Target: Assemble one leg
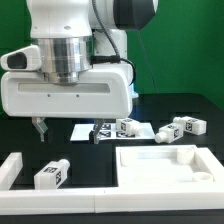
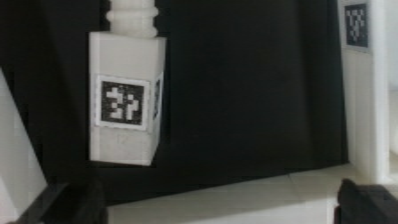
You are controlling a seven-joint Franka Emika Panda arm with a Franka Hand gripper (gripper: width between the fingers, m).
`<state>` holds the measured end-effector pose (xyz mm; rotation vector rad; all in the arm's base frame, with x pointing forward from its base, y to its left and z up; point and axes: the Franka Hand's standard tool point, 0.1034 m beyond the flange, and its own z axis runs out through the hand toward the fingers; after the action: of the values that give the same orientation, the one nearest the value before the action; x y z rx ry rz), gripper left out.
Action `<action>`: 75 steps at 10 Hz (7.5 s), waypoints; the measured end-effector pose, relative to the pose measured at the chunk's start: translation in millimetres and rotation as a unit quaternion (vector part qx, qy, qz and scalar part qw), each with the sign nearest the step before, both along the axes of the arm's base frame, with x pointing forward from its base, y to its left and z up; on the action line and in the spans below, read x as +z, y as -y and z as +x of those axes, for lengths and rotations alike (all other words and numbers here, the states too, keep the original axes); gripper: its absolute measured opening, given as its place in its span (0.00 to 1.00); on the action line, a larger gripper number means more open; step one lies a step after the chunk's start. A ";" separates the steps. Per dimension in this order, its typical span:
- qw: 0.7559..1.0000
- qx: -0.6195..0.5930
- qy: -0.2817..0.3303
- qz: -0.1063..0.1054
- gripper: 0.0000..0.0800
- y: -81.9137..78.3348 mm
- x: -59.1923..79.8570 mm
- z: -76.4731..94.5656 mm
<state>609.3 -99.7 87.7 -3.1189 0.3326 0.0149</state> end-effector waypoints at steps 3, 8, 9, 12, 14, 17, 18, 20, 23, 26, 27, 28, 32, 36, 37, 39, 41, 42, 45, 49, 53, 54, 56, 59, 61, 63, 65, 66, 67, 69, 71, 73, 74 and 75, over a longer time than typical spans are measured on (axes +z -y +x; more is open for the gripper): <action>1.000 0.002 -0.004 0.001 0.81 3.6 -4.9 -2.6; 0.999 -0.015 -0.032 0.009 0.81 44.4 -51.9 -12.5; 1.000 -0.013 -0.022 0.002 0.81 44.5 -59.4 -11.0; 1.000 -0.013 -0.020 -0.001 0.66 45.3 -66.7 -12.9; 1.000 -0.013 -0.020 -0.001 0.35 45.3 -66.7 -12.8; 1.000 -0.001 -0.005 -0.005 0.35 31.3 -58.9 -28.3; 1.000 0.001 0.001 -0.004 0.35 8.6 -48.9 -57.1; 1.000 -0.009 0.004 0.002 0.35 -16.9 -31.4 -91.3; 1.000 -0.007 0.002 0.001 0.35 -15.4 -34.8 -90.7; 1.000 0.019 0.004 -0.012 0.36 -5.8 -54.6 -136.8; 1.000 0.025 0.004 -0.018 0.36 0.9 -62.4 -154.9; 0.999 0.028 0.007 -0.024 0.36 2.9 -68.8 -157.6; 0.999 0.037 0.016 -0.028 0.58 3.8 -69.1 -153.0; 0.996 0.034 -0.073 0.030 0.80 2.5 -46.4 -118.1; 0.995 0.029 -0.092 0.039 0.81 3.8 -45.2 -108.3; 0.981 0.024 -0.179 0.067 0.81 -4.6 -51.2 -110.7; 0.964 0.026 -0.249 0.087 0.81 -8.0 -58.6 -117.8; 0.956 0.026 -0.276 0.095 0.81 -8.7 -59.1 -117.6; 0.908 0.036 -0.405 0.106 0.81 12.2 -35.0 -125.2; 0.893 0.043 -0.440 0.089 0.81 14.6 -47.4 -127.4; 0.885 0.031 -0.457 0.087 0.81 14.4 -66.3 -139.3; 0.886 0.031 -0.455 0.086 0.81 15.1 -66.3 -138.4; 0.886 0.031 -0.454 0.086 0.47 15.3 -67.0 -138.2; 0.886 0.031 -0.454 0.086 0.35 15.5 -66.9 -138.2; 0.888 0.039 -0.449 0.086 0.35 0.0 -48.5 -127.5; 0.897 0.033 -0.433 0.083 0.35 -21.8 6.8 -109.8; 0.906 0.034 -0.414 0.078 0.35 -19.2 8.6 -102.6; 0.914 0.036 -0.396 0.074 0.35 -18.5 6.4 -97.4; 0.932 0.039 -0.354 0.064 0.35 -17.6 5.2 -86.7; 0.951 0.038 -0.301 0.054 0.35 -53.4 39.0 -77.9; 0.977 0.044 -0.206 0.042 0.35 -99.4 83.0 -41.1; 0.989 0.046 -0.139 0.036 0.35 -101.8 85.1 -40.6; 0.993 0.045 -0.105 0.032 0.35 -101.4 84.0 -37.1; 0.997 0.046 -0.059 0.027 0.35 -102.5 84.8 -32.2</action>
Offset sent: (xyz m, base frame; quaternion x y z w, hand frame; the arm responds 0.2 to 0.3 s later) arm 0.0052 -0.0539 -0.0423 0.0756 -0.0496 0.0418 0.9950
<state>577.2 2.8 172.5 -3.0832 0.1855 0.2059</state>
